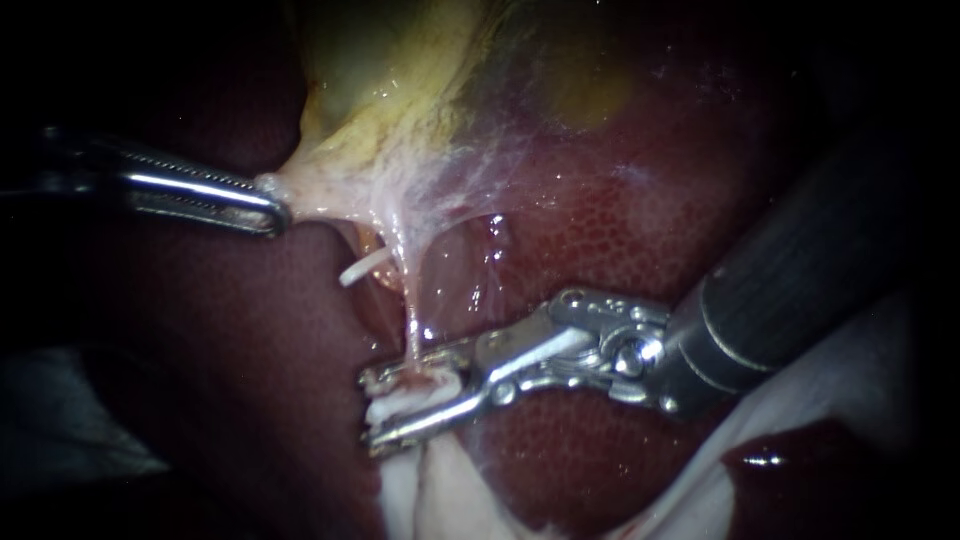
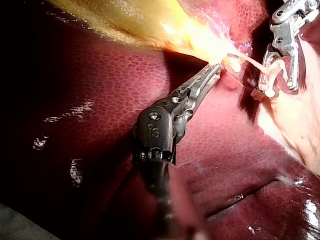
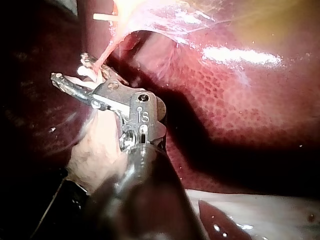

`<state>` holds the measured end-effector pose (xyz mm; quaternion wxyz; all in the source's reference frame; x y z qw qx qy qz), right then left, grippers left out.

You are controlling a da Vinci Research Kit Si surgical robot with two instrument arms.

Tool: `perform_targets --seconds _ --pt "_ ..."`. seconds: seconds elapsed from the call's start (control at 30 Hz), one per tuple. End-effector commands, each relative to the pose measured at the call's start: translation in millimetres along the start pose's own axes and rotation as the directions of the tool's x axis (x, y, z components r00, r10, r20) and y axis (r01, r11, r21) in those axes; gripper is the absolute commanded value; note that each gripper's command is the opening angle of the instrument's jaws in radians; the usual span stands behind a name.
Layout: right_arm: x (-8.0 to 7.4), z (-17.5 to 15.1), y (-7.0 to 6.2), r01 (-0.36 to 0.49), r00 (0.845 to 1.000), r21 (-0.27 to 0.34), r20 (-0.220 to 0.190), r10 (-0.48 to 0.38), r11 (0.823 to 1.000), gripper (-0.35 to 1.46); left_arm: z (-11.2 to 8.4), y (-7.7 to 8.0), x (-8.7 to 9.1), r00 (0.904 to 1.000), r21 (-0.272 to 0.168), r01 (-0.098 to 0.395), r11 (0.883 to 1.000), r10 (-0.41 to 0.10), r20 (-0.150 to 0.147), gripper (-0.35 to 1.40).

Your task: Clipping second clip right tube

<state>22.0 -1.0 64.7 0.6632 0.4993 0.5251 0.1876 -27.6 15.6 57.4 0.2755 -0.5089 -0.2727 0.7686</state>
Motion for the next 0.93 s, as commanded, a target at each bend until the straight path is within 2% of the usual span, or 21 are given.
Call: perform_targets --seconds 0.03,0.27,0.47,0.67,0.93 --pt "0.1 -0.1 0.0 -0.001 1.000 -0.001 -0.001 0.001 1.000 0.31 0.0 0.0 0.0 1.0000 0.000 0.000 1.000 0.000 0.000 -0.35" --pt "1.0 -0.6 -0.4 -0.006 1.000 0.003 -0.004 0.006 1.000 0.03 0.0 0.0 0.0 1.0000 0.000 0.000 1.000 0.000 0.000 -0.35" --pt "1.1 -0.6 -0.7 -0.036 0.999 0.004 -0.005 0.037 0.999 -0.33 0.0 0.0 0.0 1.0000 -0.001 0.000 1.000 0.000 0.000 -0.35" --pt "1.2 -0.7 -0.6 -0.078 0.997 0.006 -0.009 0.078 0.997 -0.35 0.0 0.0 0.0 1.0000 0.000 0.000 1.000 0.000 0.000 -0.35" --pt "1.1 -0.8 -0.6 -0.078 0.997 0.001 -0.001 0.078 0.997 -0.35 0.0 0.0 0.0 1.0000 0.000 0.000 1.000 0.000 0.000 -0.35"
